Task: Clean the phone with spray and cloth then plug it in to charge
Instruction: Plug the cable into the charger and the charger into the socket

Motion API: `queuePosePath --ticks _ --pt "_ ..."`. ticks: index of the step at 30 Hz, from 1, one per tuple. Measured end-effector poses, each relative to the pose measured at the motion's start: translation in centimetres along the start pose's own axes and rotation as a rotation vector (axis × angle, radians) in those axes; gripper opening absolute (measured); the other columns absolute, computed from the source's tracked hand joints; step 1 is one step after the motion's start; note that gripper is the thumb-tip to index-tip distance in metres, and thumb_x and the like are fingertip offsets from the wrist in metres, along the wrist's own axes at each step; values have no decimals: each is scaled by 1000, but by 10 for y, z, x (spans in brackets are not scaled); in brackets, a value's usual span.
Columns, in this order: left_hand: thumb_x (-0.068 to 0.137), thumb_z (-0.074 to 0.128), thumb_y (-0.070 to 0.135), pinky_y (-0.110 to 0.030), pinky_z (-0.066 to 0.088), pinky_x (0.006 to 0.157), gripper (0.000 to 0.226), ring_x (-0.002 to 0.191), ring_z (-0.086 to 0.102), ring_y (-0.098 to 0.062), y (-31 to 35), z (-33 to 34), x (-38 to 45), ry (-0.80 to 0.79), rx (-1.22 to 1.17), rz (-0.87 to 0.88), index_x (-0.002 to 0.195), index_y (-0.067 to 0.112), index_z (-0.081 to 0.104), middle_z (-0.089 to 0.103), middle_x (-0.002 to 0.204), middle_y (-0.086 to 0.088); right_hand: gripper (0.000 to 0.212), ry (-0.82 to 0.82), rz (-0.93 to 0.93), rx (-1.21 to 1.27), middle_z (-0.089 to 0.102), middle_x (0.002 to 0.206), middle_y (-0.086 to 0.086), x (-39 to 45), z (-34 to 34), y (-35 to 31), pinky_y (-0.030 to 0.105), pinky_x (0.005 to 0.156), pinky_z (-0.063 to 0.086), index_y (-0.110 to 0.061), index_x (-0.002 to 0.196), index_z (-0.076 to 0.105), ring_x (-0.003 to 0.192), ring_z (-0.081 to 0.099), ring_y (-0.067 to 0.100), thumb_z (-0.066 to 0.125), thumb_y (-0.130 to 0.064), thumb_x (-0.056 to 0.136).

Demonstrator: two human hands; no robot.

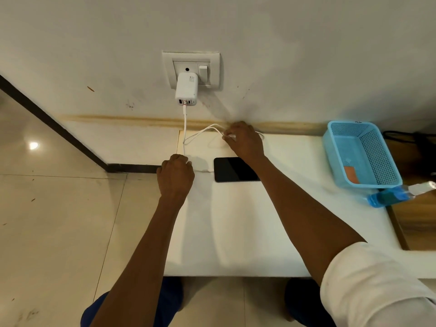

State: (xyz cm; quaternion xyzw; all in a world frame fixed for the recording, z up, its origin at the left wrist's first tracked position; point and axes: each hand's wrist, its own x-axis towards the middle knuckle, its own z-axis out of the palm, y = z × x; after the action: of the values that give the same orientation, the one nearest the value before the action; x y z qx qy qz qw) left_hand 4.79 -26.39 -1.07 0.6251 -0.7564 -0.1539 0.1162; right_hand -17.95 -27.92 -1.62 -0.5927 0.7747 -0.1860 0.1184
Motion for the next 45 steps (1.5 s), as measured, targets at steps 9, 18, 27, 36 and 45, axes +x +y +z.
queuePosePath --ticks 9,18,27,36,45 --pt "101 51 25 -43 46 96 31 111 61 -32 2 0 0 -19 -30 -12 125 13 65 62 128 -9 22 -72 3 -84 60 111 4 -7 -8 5 41 89 50 -28 109 72 106 59 27 54 -27 96" --pt "102 48 25 -46 44 102 35 120 57 -33 5 1 0 -65 -56 -21 134 14 58 58 137 -8 21 -82 -29 -155 64 116 -3 -27 -24 25 40 89 47 -29 107 68 112 58 24 50 -25 97" --pt "102 47 22 -46 41 106 37 124 54 -35 4 4 0 -81 -34 3 137 13 56 57 140 -8 24 -91 66 -197 65 106 -3 -46 -32 48 42 89 44 -34 105 71 106 57 26 50 -24 98" --pt "100 46 12 -45 37 109 39 132 48 -34 10 9 0 -131 -48 135 139 10 54 49 149 -6 31 -53 193 80 74 106 -3 -56 -41 70 35 93 49 -26 118 70 105 65 20 52 -13 96" --pt "102 46 8 -39 34 114 38 138 44 -32 11 7 -3 -117 -161 157 138 0 53 45 150 -17 49 42 360 7 67 122 8 -52 -37 82 41 98 40 -16 142 46 118 51 35 57 -28 96"
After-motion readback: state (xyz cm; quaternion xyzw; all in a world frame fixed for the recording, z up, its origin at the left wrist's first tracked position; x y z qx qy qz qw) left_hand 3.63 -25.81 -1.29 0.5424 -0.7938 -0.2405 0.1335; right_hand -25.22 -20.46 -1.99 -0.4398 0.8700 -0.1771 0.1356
